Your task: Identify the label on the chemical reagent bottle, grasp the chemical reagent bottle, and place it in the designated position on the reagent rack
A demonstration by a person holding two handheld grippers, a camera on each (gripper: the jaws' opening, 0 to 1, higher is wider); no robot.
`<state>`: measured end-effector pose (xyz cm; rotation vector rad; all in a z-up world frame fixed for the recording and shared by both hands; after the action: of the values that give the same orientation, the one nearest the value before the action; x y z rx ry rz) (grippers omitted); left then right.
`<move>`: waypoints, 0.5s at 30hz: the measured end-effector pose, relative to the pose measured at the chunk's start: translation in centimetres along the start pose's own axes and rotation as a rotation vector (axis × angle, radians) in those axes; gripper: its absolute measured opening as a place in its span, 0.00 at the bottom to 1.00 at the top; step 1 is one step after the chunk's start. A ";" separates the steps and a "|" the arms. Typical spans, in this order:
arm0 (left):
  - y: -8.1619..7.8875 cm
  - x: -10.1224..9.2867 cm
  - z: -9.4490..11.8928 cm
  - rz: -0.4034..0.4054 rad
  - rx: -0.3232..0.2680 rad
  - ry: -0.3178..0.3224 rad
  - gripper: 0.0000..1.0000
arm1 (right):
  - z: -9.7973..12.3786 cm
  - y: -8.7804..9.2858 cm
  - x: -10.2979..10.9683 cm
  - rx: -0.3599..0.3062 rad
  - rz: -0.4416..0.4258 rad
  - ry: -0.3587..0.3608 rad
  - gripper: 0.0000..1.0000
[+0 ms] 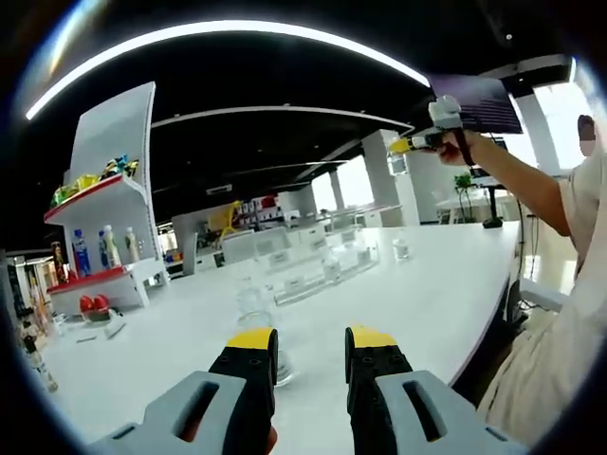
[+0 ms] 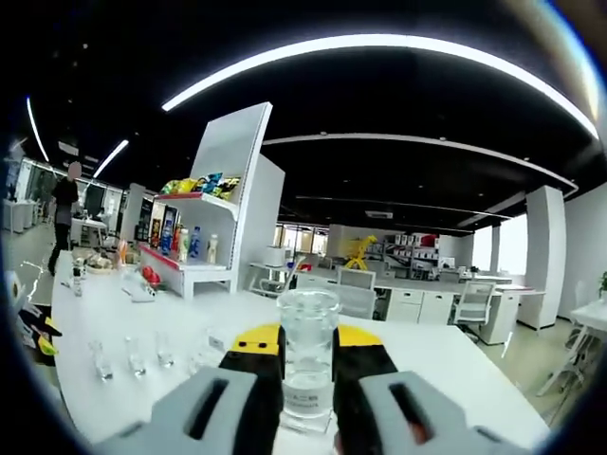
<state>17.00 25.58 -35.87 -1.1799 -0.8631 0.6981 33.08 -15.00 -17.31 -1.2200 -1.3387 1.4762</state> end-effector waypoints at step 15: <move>0.0 -0.6 -0.6 -0.006 0.008 0.030 0.29 | -4.3 0.2 0.8 0.016 -0.016 -0.007 0.18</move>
<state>17.22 24.78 -36.04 -1.1779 -0.8375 0.6771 37.13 -13.25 -17.55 -1.1928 -1.3361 1.4779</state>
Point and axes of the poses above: the point that each gripper's makers call its tool centre point, and the gripper's own axes: z roughly backward along the fingers, x roughly to its left, y roughly out of its underside, the point moved 3 cm from there along z, roughly backward along the fingers, and after that the axes turned 5 degrees about x, right-handed, at the moved point
